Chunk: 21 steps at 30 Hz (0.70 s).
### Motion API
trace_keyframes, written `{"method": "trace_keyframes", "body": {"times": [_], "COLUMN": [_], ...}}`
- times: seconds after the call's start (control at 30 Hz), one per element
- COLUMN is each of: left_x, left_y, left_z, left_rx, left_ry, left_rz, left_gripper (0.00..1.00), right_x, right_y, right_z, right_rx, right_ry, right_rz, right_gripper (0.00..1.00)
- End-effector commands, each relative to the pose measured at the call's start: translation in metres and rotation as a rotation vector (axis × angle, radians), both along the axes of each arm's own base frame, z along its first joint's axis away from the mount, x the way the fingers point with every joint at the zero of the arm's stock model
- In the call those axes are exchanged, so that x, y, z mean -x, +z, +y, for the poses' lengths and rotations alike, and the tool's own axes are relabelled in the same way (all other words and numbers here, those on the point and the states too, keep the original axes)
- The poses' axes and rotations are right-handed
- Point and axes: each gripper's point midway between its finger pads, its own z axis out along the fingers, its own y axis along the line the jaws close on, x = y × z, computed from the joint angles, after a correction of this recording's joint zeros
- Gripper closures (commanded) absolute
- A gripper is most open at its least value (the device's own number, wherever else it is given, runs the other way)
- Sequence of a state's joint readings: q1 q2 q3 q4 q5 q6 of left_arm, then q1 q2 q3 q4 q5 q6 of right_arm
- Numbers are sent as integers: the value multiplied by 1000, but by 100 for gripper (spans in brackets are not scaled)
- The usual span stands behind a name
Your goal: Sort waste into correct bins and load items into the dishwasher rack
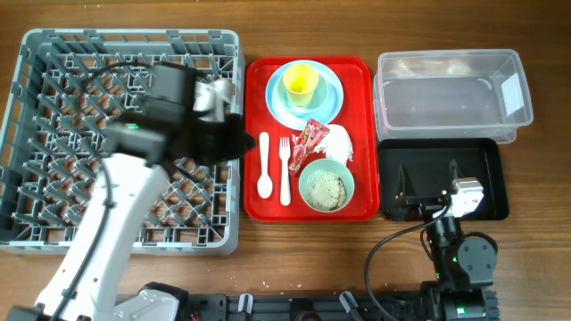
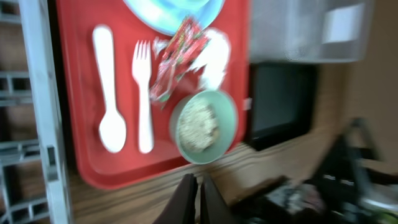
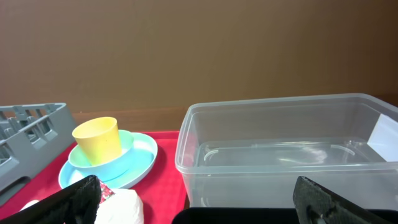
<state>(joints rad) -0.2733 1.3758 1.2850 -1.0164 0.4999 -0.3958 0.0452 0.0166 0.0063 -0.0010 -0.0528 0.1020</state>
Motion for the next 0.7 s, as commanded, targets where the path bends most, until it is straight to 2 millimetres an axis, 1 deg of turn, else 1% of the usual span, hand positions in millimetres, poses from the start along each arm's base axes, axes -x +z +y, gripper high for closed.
{"method": "trace_keyframes", "body": {"times": [0.0,0.07,0.1,0.17,0.2,0.27,0.4,0.43,0.47,0.67], "left_x": [-6,-4,-3,0,-1,-7,-12,-13,-14,-12], "left_y": [-40,-60,-75,-102,-115,-138,-162,-167,-170,-198], "left_z": [-6,-28,-38,-44,-46,-48,-53,-54,-54,-55], "left_rx": [-344,-415,-459,-505,-524,-549,-568,-573,-578,-612], "left_ry": [145,132,106,127,131,128,117,112,111,96], "left_rz": [-17,-20,-17,48,74,101,119,120,121,154], "left_gripper": [96,94,91,89,89,85,82,77,75,76], "right_x": [0,0,0,0,0,0,0,0,0,0], "right_y": [1,1,1,1,1,1,1,1,1,1], "right_z": [4,4,4,4,4,4,4,4,4,4], "right_rx": [13,13,13,13,13,13,13,13,13,14], "right_ry": [21,20,20,20,20,20,21,20,20,20], "right_rz": [-6,-6,-6,-6,-6,-6,-6,-6,-6,-6], "right_gripper": [0,0,0,0,0,0,0,0,0,0]}}
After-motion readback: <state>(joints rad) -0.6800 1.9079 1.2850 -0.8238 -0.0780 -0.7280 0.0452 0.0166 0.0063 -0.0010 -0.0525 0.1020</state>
